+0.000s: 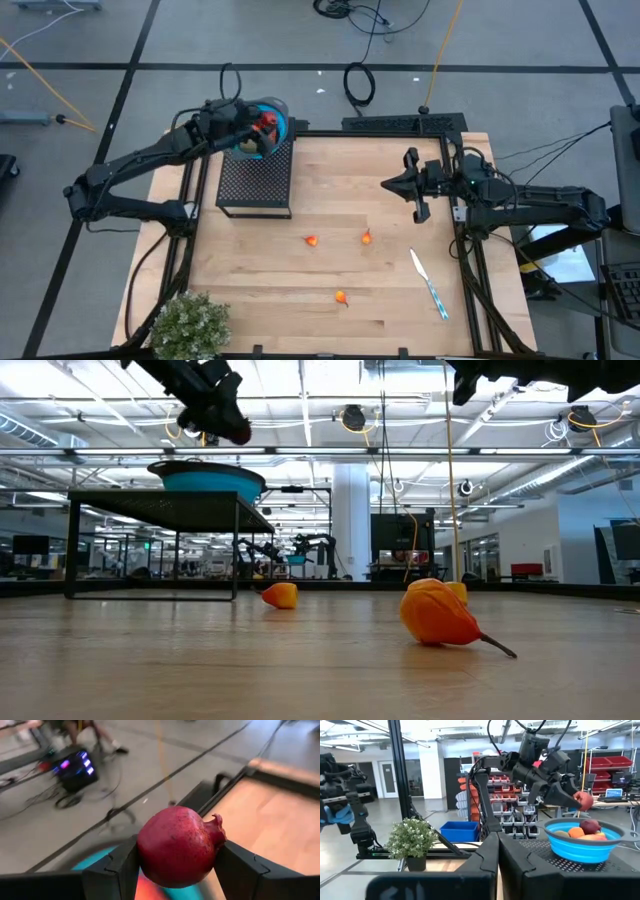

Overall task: Pick & Place Fruit
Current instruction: Put the pomegranate into the blue strainer bowl on the shelf

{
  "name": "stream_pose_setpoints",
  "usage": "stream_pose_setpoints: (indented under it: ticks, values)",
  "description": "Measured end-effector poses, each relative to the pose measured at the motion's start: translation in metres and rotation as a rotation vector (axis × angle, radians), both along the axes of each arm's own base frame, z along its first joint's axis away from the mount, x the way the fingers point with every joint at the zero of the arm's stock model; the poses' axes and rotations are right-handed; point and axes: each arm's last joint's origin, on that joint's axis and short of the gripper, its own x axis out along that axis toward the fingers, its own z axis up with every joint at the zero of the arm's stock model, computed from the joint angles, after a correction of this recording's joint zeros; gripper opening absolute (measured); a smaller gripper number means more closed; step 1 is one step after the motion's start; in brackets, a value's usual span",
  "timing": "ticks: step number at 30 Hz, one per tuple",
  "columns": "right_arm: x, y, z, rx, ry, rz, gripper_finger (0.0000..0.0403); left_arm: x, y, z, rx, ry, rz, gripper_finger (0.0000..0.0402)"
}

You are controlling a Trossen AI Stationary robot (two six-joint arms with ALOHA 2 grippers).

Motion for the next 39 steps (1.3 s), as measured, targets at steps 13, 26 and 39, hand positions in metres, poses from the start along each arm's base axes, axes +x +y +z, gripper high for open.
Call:
stream_pose_setpoints:
  ticks: [13,26,39]
  values:
    - [0.0,0.0,-0.001,0.002,0.015,0.0,0.0,-0.019,-0.006,-0.021,-0.097,0.32,0.148,0.0212]
    - [0.0,0.0,-0.001,0.002,0.015,0.0,0.0,-0.058,-0.003,-0.013,-0.129,0.374,0.175,0.0212]
    - [0.0,0.0,-0.001,0.002,0.014,0.0,0.0,-0.056,0.012,-0.024,-0.222,0.389,0.134,0.0212]
